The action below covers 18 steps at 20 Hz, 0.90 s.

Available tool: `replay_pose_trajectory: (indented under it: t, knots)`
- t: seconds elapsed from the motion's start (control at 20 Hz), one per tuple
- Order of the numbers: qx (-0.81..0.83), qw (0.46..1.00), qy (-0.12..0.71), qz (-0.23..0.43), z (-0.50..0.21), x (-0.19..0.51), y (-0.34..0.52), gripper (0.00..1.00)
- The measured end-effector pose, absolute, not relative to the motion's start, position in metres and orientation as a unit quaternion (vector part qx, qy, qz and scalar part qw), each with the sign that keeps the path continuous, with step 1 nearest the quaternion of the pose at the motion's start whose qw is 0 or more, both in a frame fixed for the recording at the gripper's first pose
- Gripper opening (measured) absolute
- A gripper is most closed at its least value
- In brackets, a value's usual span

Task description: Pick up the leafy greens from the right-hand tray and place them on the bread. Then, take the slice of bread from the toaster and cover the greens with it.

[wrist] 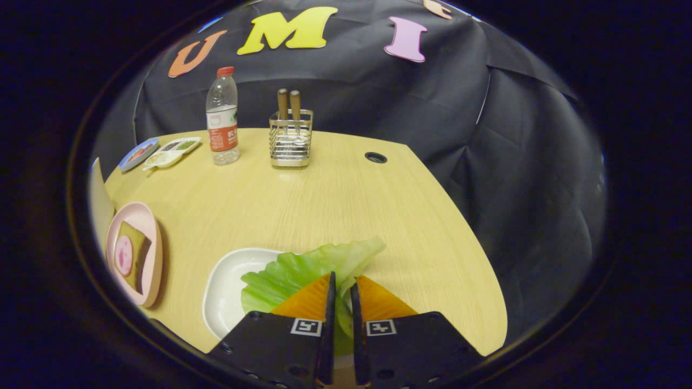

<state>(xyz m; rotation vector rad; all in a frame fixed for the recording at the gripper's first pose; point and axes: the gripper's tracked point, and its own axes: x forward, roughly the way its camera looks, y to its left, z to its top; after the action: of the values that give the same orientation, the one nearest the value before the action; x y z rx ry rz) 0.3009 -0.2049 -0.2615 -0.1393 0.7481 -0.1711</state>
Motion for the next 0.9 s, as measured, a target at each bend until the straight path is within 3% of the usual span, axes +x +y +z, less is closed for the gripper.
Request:
replay_pose_trajectory:
  t: [0.05,0.9]
  knots:
    - [-0.065,0.927,0.360,-0.081,-0.253,0.300,-0.201,0.01]
    - [-0.088,0.967,0.231,-0.058,-0.122,0.225,-0.086,0.00]
